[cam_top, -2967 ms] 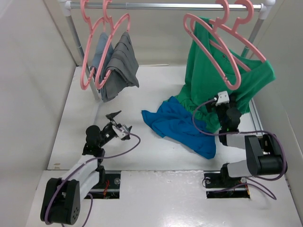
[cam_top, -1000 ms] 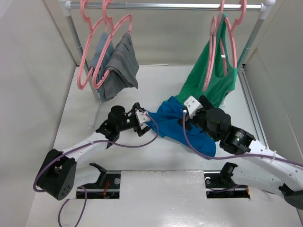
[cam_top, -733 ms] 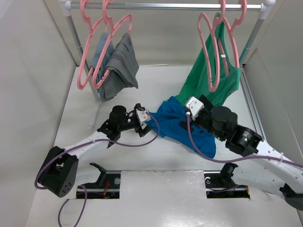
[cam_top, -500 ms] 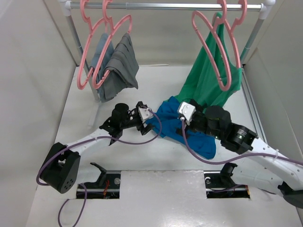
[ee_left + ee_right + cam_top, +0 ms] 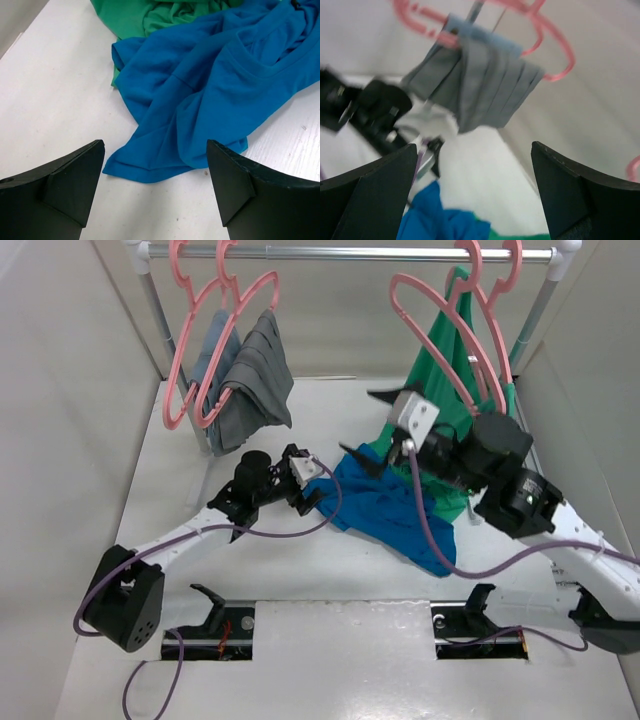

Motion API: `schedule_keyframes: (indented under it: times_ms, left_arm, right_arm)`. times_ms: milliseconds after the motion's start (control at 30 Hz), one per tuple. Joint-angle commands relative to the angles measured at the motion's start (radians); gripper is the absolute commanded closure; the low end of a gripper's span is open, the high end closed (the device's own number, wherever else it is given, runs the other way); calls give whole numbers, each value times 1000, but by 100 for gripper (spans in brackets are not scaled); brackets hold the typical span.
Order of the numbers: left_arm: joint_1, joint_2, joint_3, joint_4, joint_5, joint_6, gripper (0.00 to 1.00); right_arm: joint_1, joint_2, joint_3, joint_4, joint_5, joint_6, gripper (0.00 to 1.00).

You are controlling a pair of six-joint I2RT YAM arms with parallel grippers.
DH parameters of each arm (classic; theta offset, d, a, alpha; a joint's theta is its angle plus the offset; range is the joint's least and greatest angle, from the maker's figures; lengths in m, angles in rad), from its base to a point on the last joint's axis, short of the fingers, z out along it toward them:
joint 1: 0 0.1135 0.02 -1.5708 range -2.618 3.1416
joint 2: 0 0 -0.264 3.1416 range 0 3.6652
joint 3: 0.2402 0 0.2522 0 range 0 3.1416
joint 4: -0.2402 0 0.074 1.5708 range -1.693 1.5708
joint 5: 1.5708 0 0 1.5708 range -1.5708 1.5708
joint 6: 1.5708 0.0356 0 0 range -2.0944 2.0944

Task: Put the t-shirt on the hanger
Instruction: Grab a hanger with the right arm

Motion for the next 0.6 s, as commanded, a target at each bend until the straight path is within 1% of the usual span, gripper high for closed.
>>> schedule_keyframes:
  times_ms: [0, 33, 67, 100, 133, 167, 200, 267, 300, 333, 367, 400, 433, 467, 567]
  left_arm:
    - [-3, -47, 21, 8, 9, -18, 21]
    - [-3, -56, 21, 8, 18, -18, 21]
    - [-3, -57, 10, 8, 18, -18, 21]
    - [-3, -67, -1, 8, 27, -18, 21]
    - [-3, -67, -1, 8, 27, -9, 21]
    - [-3, -79, -11, 8, 41, -9, 21]
    - [-3, -80, -11, 8, 41, -9, 21]
    - [-3, -101, -21, 17, 52, -9, 21]
    - [-3, -101, -31, 17, 52, -9, 21]
    - [-3, -112, -31, 17, 52, 2, 21]
    - [-3, -121, -41, 17, 52, 2, 21]
    - [-3, -121, -41, 17, 40, 2, 21]
    - [-3, -121, -50, 26, 40, 2, 21]
    - [-3, -121, -50, 26, 40, 2, 21]
    - [-3, -130, -50, 26, 40, 2, 19]
  right_arm:
    - [8, 145, 235, 41, 96, 27, 0]
    - [8, 184, 316, 7, 166, 42, 0]
    - [8, 225, 406, -39, 180, 42, 0]
    - [8, 317, 611, -94, 180, 42, 0]
    - [-1, 363, 717, -219, 190, 42, 0]
    - [-10, 408, 823, -280, 199, 42, 0]
    - [-41, 484, 1005, -384, 199, 51, 0]
    - [-98, 529, 1135, -456, 139, 97, 0]
    - [-139, 530, 1166, -472, 62, 134, 2]
    - [-235, 514, 1157, -472, 21, 174, 8]
    - [-289, 496, 1130, -472, -20, 241, 11]
    - [-341, 475, 1096, -472, -62, 274, 13]
    - [-433, 455, 1064, -472, -71, 306, 18]
    - [-466, 421, 1014, -472, -71, 337, 20]
    - [-529, 398, 990, -500, -48, 337, 23]
